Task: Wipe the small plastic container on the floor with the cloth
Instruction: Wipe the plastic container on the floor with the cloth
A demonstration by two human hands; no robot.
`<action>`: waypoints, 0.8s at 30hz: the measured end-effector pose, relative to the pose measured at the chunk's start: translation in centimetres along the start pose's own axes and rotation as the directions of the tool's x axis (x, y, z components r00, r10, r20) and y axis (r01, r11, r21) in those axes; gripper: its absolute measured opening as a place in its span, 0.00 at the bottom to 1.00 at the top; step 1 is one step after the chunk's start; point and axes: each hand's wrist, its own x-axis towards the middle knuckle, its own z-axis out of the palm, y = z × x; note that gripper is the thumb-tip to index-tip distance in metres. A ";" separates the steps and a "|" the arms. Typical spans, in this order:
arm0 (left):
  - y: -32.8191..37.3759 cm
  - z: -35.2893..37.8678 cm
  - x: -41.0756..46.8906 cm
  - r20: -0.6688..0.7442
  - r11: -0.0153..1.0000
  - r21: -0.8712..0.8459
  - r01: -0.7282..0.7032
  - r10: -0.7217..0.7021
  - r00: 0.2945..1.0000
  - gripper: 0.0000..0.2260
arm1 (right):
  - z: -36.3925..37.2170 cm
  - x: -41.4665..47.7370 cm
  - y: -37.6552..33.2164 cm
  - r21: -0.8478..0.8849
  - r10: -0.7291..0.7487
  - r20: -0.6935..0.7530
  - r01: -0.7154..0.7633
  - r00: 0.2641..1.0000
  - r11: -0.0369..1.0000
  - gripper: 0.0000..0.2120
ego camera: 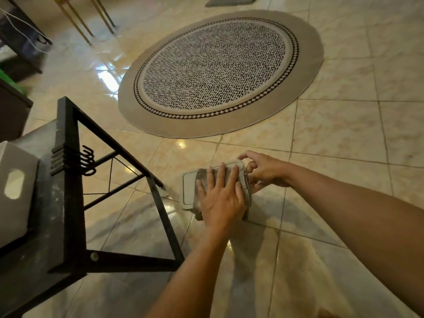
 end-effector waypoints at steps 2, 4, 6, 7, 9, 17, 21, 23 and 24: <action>-1.2 0.2 0.2 0.014 0.998 0.006 0.056 -0.056 0.998 0.24 | 0.1 -0.1 0.1 0.002 -0.003 -0.005 0.003 1.000 1.000 0.29; -2.8 -0.1 -0.4 0.017 0.993 -0.009 0.118 -0.118 0.993 0.24 | -0.1 -0.2 0.2 0.001 -0.009 -0.003 0.009 1.000 1.000 0.27; -3.6 -0.7 -1.4 0.012 0.995 -0.027 0.092 -0.092 0.996 0.24 | -0.3 -0.2 0.2 0.009 -0.012 0.008 0.012 1.000 1.000 0.26; -3.5 -0.9 -1.9 0.014 0.998 -0.029 0.053 -0.053 0.998 0.24 | -0.3 -0.1 0.1 0.013 -0.013 0.014 0.013 1.000 1.000 0.26; -2.7 -1.1 -2.3 0.030 0.999 -0.016 -0.034 0.034 0.999 0.25 | -0.4 0.0 0.1 0.020 -0.012 0.022 0.011 1.000 1.000 0.27; -3.9 -0.6 -2.6 0.030 0.977 0.035 -0.211 0.210 0.977 0.24 | -0.1 -0.2 0.0 0.036 0.007 0.010 -0.007 1.000 0.999 0.28; -3.4 -0.7 -2.8 0.076 0.897 0.086 -0.434 0.429 0.900 0.22 | -0.3 -0.1 -0.2 0.008 0.001 -0.001 -0.001 1.000 1.000 0.26; -3.5 -0.5 -2.9 0.080 0.872 0.099 -0.479 0.473 0.877 0.21 | -0.2 -0.2 -0.3 -0.009 0.000 -0.002 0.000 1.000 1.000 0.26; -4.0 -0.4 -3.1 0.067 0.877 0.108 -0.468 0.464 0.883 0.20 | -0.1 -0.3 -0.3 -0.013 -0.001 -0.004 0.001 1.000 1.000 0.27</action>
